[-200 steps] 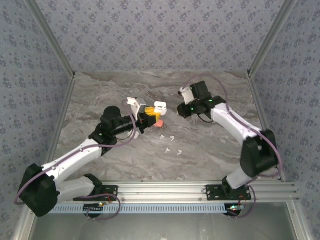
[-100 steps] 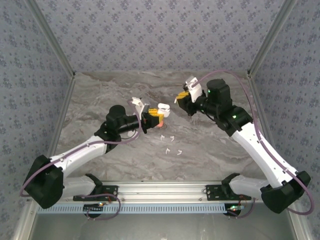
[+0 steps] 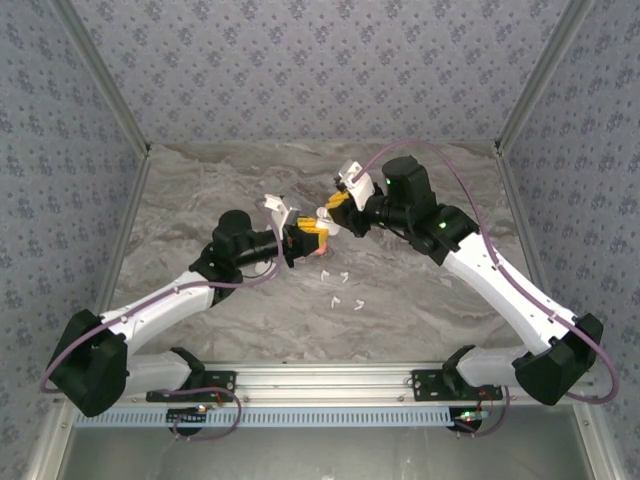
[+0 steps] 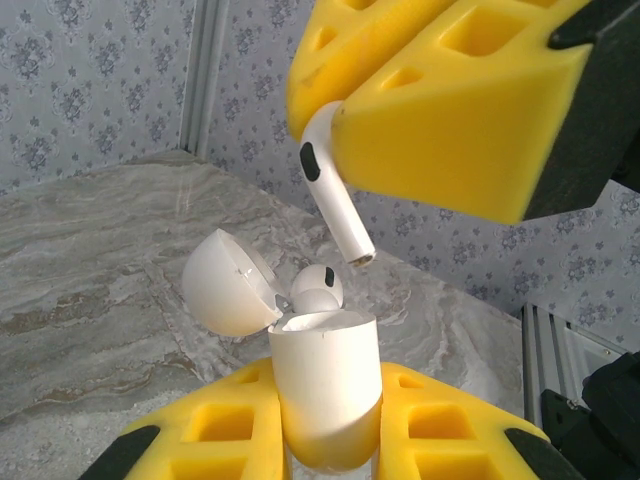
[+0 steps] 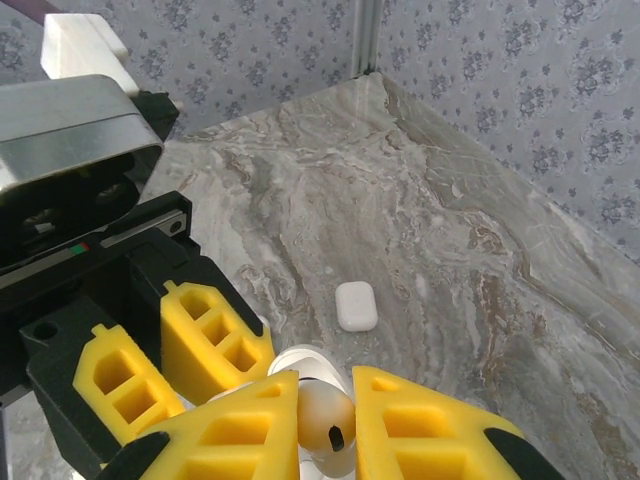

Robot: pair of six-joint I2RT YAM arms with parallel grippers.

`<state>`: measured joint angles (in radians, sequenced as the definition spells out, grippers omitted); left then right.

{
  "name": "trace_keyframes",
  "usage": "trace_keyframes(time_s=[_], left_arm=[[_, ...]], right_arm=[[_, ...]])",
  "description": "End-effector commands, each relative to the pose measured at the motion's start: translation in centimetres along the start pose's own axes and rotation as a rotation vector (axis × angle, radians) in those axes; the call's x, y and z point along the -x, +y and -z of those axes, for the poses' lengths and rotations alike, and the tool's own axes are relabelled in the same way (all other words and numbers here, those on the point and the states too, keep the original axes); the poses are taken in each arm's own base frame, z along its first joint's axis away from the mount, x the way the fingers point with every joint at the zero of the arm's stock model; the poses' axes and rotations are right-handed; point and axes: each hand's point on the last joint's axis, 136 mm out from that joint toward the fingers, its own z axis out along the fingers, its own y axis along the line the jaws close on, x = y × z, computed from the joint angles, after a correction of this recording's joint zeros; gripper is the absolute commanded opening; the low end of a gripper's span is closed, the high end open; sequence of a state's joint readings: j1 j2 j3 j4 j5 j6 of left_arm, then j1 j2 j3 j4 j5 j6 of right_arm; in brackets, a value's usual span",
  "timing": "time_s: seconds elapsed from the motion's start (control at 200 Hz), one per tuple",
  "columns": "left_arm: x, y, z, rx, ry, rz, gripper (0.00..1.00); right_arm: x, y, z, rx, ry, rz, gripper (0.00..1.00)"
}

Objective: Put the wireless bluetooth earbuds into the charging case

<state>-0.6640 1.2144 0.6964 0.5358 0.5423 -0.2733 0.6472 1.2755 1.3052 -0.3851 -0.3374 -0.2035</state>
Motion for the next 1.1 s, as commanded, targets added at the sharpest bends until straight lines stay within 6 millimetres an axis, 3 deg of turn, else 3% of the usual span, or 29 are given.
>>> trace_keyframes(time_s=[0.0, 0.46, 0.859, 1.094], left_arm=[[2.5, -1.5, 0.1, -0.050, -0.067, -0.046, 0.09], [2.5, -1.5, 0.1, -0.050, -0.067, -0.050, 0.10], [3.5, -1.8, 0.2, -0.057, -0.099, -0.058, 0.09], [4.4, -2.3, 0.3, -0.074, -0.121, -0.069, 0.10]], right_arm=[[0.3, 1.0, 0.1, 0.046, -0.001, 0.020, 0.19], [-1.7, 0.1, -1.0, 0.012, 0.070, 0.005, 0.19], [-2.2, 2.7, -0.5, 0.212, 0.071, -0.055, 0.21], [-1.6, 2.5, 0.1, 0.257, 0.059, -0.108, 0.28]])
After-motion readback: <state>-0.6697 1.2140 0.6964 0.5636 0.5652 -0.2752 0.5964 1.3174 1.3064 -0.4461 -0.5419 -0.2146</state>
